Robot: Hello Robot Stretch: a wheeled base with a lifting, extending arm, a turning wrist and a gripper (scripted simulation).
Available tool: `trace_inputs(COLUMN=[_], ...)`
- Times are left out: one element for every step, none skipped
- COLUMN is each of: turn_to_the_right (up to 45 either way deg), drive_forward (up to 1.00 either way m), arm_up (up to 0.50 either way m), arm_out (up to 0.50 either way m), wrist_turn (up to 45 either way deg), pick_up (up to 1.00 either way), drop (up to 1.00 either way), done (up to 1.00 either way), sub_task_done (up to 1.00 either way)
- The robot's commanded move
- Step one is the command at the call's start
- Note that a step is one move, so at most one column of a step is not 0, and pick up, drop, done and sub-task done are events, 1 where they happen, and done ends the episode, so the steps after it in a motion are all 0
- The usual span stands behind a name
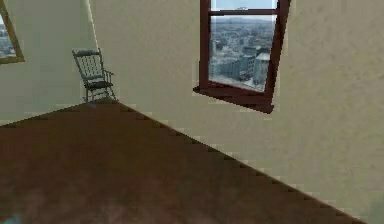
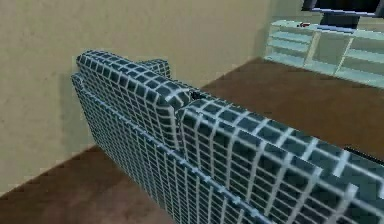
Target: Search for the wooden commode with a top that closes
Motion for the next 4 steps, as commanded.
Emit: trace_inputs(turn_to_the_right=[0.0,-45.0,-6.0,0.0], drive_forward=[0.55,0.0,0.0,0.15], arm_up=[0.0,0.0,0.0,0.0], arm_out=[0.0,0.0,0.0,0.0], wrist_turn=[0.0,0.0,0.0,0.0], pick_up=[0.0,0.0,0.0,0.0], drop=[0.0,0.0,0.0,0.0], done=[0.0,0.0,0.0,0.0], sub_task_done=[0.0,0.0,0.0,0.0])
